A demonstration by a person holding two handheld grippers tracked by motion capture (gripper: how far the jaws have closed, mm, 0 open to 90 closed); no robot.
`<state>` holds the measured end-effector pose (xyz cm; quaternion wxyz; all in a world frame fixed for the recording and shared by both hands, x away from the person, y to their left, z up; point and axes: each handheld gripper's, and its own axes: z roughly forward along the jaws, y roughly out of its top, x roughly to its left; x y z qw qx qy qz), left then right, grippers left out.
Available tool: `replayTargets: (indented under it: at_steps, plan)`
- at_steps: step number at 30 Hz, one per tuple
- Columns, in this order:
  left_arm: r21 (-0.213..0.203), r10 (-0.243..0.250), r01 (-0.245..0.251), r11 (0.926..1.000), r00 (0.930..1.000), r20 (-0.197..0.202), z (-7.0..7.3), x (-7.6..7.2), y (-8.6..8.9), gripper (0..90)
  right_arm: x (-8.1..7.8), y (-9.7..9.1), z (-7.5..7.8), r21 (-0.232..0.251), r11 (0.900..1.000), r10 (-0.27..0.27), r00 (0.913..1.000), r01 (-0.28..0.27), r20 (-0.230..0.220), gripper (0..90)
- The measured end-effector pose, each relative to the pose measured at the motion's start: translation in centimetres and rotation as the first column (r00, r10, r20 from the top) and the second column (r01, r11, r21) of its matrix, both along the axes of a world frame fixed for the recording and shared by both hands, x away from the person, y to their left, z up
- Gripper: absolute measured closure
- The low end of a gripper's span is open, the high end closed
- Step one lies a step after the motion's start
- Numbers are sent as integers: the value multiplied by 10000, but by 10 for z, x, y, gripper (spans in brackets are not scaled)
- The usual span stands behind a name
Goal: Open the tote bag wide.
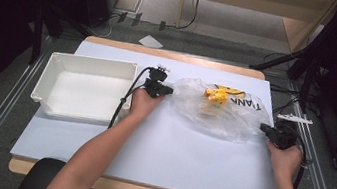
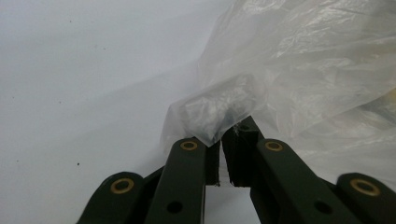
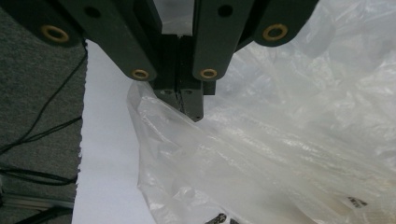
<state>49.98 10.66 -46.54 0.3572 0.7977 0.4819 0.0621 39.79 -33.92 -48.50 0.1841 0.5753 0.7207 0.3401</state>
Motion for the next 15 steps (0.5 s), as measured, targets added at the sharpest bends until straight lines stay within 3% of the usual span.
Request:
replayTargets:
  at_steps: [6,11,15]
  plan:
    - [188,-98,99,9998,9999,-52,2,-5,-5,829,-2,3,4,-84,9999,110,9996,-113,-260,900]
    - [-120,-241,241,9996,9997,-36,9,-6,-7,823,1,12,17,-113,9996,240,9997,-240,-7,900]
    - [-736,-274,276,9969,9996,39,22,-7,-6,798,6,19,33,-99,9991,420,9990,-418,165,900]
